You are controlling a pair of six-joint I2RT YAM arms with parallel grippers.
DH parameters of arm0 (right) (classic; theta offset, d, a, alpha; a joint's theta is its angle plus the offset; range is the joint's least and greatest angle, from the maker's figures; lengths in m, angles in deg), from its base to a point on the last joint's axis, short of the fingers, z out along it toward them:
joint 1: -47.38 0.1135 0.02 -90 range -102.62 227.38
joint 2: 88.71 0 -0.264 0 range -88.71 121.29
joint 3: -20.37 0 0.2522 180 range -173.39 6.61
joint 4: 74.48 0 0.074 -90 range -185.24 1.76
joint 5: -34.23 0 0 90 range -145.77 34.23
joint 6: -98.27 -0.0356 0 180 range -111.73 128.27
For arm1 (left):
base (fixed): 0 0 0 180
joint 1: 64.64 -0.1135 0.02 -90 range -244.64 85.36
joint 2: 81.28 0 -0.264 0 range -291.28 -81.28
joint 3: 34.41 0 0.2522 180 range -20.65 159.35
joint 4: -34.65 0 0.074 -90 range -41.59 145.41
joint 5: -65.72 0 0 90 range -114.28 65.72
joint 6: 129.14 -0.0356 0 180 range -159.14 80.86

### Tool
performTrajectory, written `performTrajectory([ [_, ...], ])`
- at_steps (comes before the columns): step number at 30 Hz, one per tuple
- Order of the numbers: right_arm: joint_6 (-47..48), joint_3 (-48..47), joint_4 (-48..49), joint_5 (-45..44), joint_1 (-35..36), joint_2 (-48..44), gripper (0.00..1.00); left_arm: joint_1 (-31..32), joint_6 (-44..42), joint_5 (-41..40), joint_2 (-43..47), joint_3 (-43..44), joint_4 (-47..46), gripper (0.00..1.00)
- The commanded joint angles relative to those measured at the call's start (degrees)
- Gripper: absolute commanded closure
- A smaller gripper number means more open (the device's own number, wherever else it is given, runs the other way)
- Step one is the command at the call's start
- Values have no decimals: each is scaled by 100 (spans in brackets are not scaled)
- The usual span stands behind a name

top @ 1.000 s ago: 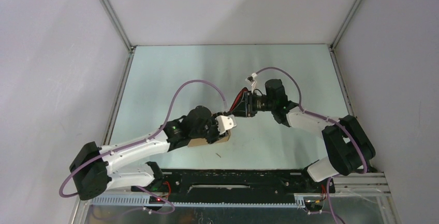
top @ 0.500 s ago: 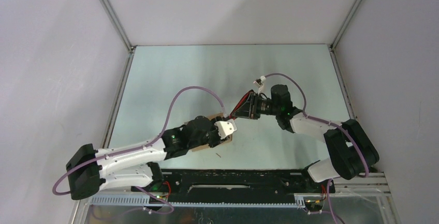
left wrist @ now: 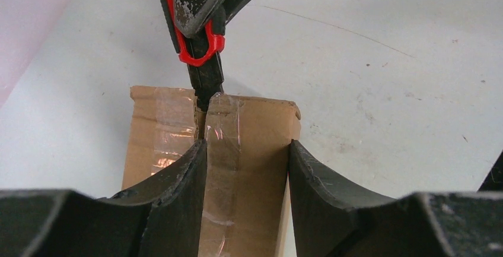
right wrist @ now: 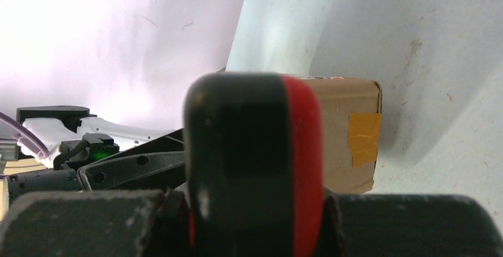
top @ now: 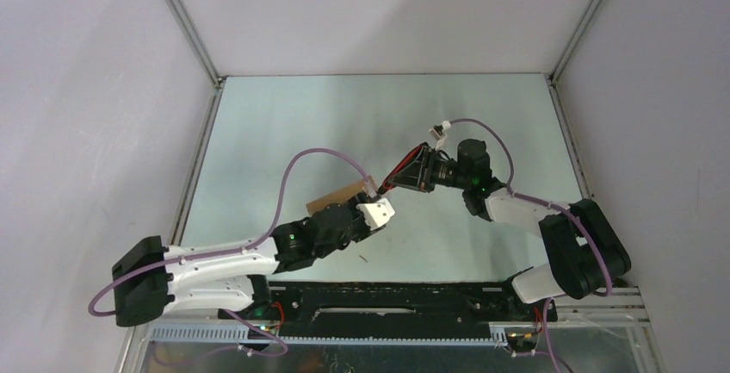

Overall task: Unpack the express box
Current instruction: Cut the express box at the center of the board.

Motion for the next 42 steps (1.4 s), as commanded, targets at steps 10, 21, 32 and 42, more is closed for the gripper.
performTrajectory([
  [10,320,207,-342,8,738,-164,100,-131,-354,-2323,-415,5,-1880,100],
  [21,543,370,-113,795,-98,39,100,-335,-297,-2087,270,-418,-1840,100],
  [32,419,365,-365,649,588,-195,100,-481,-794,-2606,-97,-421,-2740,100],
  [42,463,615,-249,708,439,-101,100,-564,-827,-2610,45,-427,-2914,100],
])
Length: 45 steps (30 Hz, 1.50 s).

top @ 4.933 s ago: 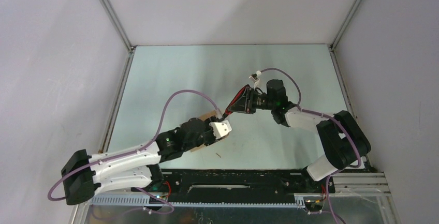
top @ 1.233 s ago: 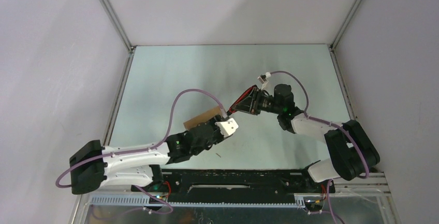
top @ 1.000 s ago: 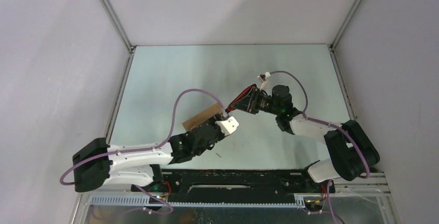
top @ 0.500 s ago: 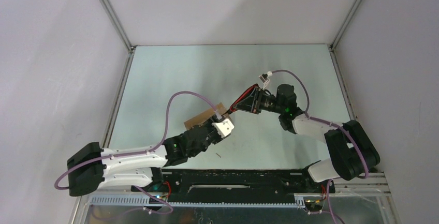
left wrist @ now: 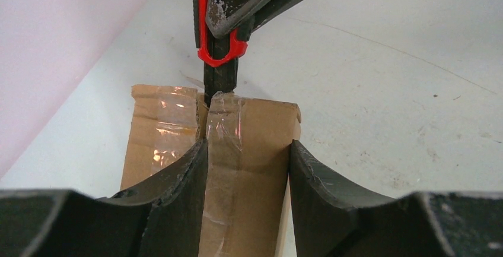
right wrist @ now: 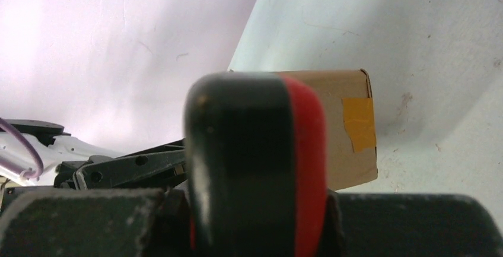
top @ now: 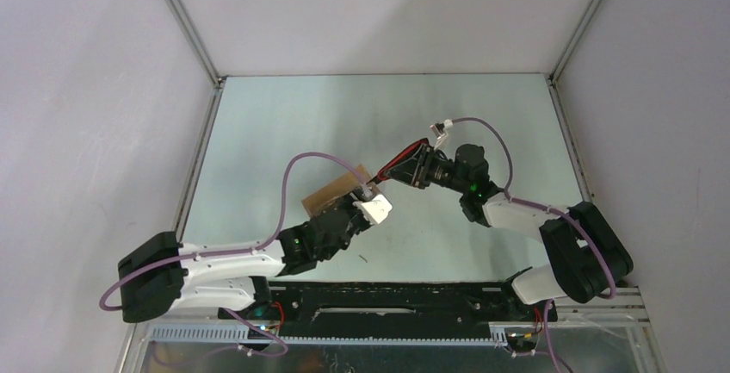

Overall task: Unpack the express box
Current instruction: Cut the express box at the center of the board.

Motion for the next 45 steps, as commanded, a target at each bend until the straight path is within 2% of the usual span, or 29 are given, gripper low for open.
performTrajectory([
  [1,280,510,-986,1801,-163,10,100,-558,-322,-1471,517,-9,-1173,100],
  [7,604,672,-1278,2061,-806,-93,100,-701,-230,-1503,1065,-251,-585,100],
  [13,321,768,-1049,2219,-783,-280,100,-755,-169,-1410,1198,-338,-442,100],
  [16,340,763,-1241,2000,-743,-461,100,-752,-139,-885,1291,-349,-456,100],
  [21,173,759,-909,2062,-771,-366,100,-780,234,528,1457,-97,432,100],
  [25,731,696,-1830,1674,-764,-993,100,-901,482,1751,1621,169,1247,100],
  [29,860,696,-2414,1434,-853,-1621,100,-905,508,2496,1860,90,1569,100],
  [33,795,680,-2627,1205,-887,-2157,100,-879,417,2839,1925,119,1794,100],
  [39,770,616,-2619,1232,-915,-2015,100,-827,310,3320,1811,289,1967,100],
  [45,802,614,-2868,1303,-946,-2493,100,-817,32,3543,1634,282,2062,100],
])
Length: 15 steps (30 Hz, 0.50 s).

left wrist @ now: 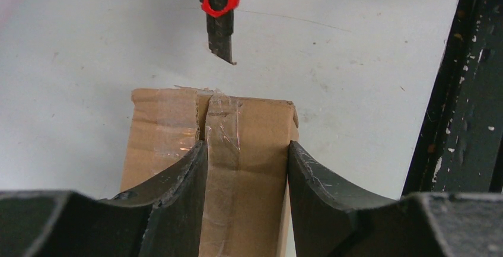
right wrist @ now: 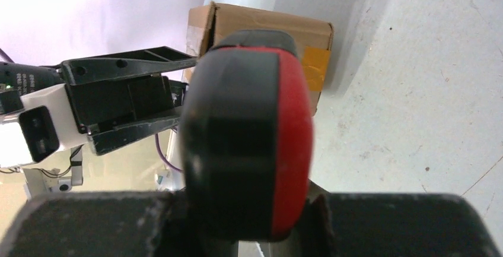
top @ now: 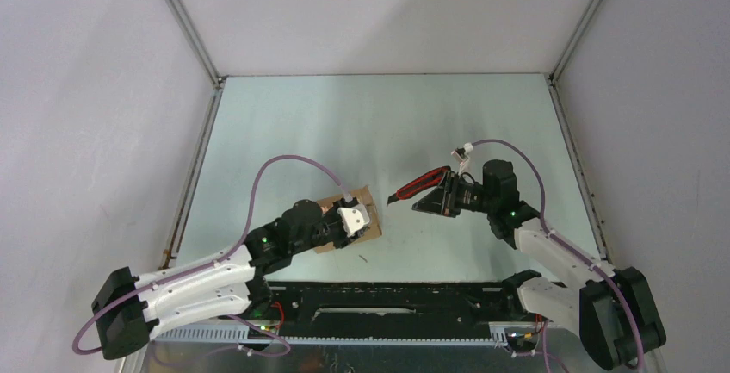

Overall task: Unpack the express box
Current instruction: Cut the express box at the center of the board.

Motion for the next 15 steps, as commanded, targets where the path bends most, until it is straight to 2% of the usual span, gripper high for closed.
performTrajectory([
  [1,74,-215,-112,60,-54,-427,100,24,-255,375,-128,466,-135,100],
  [8,270,-234,-295,6,-39,110,99,32,-200,595,-216,515,-97,100],
  [14,240,-274,-177,-100,178,372,69,134,-484,705,-278,592,110,100],
  [15,241,-284,-192,-180,223,366,56,161,-526,731,-313,592,126,100],
])
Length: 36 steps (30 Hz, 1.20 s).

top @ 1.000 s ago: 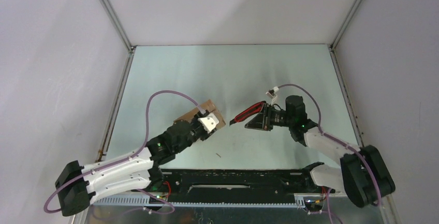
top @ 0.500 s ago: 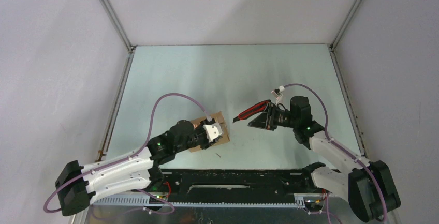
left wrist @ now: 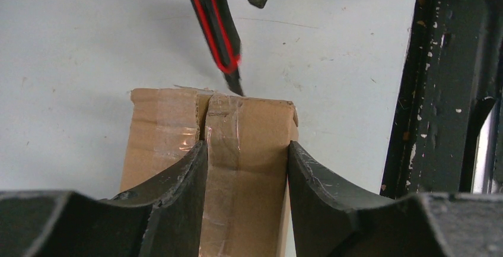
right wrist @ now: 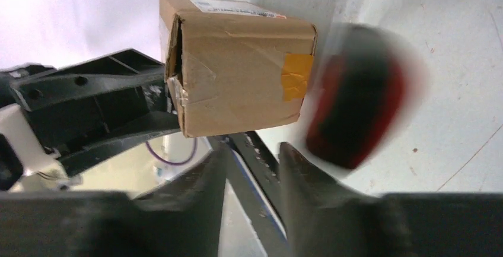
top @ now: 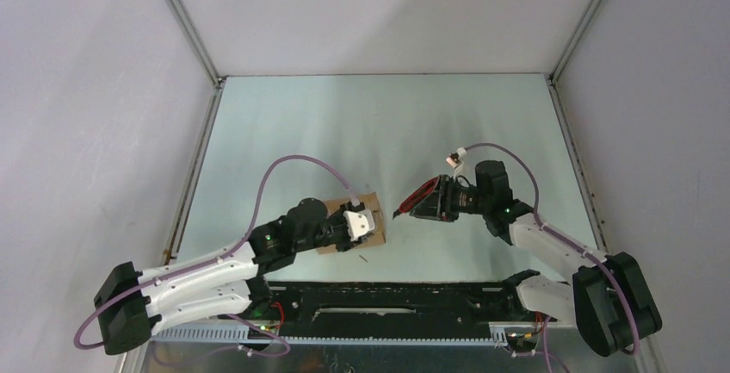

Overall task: Unpack the express box
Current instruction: Cut the express box at the center of the board.

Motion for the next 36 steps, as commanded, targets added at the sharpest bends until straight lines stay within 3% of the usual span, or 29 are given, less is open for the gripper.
performTrajectory([
  [1,99,-272,158,-221,212,-10,41,136,-368,224,-76,417,-50,100],
  [3,146,-318,74,-378,294,-25,21,232,-442,201,-113,417,-51,100],
  [5,142,-351,148,-495,380,-9,8,297,-474,179,-146,434,-45,100],
  [10,522,-937,-22,-903,881,390,5,474,-591,126,-196,485,-18,100],
  [15,746,-1093,89,-1160,1269,821,5,527,-705,127,-194,509,12,100],
  [24,1060,-1429,-126,-1478,1636,1703,21,763,-990,-279,-56,505,18,100],
  [29,1230,-1402,-429,-1912,1870,1824,35,1075,-1350,-1433,-23,206,-739,100],
  [36,1206,-1276,-376,-2138,2088,2195,40,1370,-1675,-2631,-9,125,-1685,100],
])
